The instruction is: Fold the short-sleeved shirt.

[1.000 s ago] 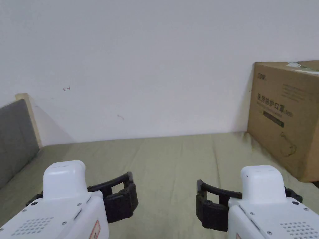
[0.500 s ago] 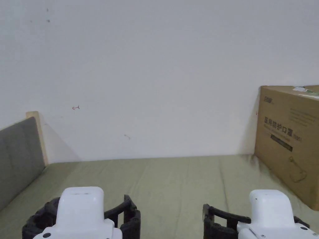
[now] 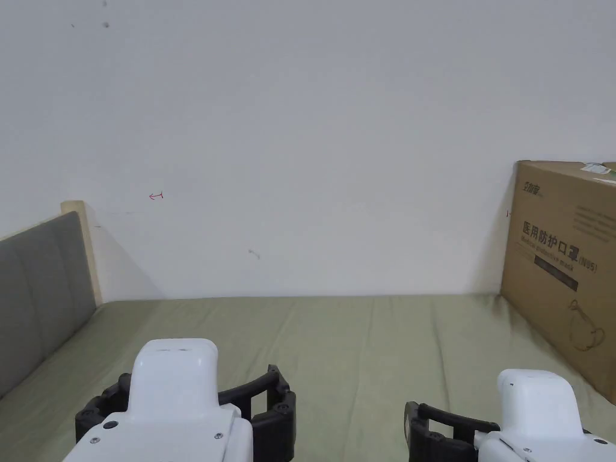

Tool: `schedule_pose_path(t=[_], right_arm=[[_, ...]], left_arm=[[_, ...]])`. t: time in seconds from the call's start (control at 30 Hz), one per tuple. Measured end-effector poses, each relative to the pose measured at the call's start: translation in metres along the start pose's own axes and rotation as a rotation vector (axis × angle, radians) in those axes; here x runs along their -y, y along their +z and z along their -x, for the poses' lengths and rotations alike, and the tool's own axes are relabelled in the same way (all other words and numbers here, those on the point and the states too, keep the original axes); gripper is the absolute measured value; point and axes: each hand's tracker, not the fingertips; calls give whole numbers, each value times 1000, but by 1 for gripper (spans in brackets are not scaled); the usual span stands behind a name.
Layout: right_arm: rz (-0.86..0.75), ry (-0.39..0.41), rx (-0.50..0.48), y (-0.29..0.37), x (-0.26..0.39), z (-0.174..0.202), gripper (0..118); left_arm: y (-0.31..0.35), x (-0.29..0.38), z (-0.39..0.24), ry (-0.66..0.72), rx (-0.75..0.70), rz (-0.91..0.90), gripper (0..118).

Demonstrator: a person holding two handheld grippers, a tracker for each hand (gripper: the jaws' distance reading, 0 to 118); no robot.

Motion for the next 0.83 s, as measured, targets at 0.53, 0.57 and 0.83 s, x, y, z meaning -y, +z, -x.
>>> schedule_pose_path(t=[0.53,0.57,0.83], right_arm=[[16,-7,-25,-1,1,0,108],[16,-9,-23,-1,1,0,108],[3,-6,-24,1,1,0,108]], left_arm=[[-5,-3,-2,5,-9,72,106],[-5,-3,0,20,11,74,106],[-5,-2,2,53,9,72,106]])
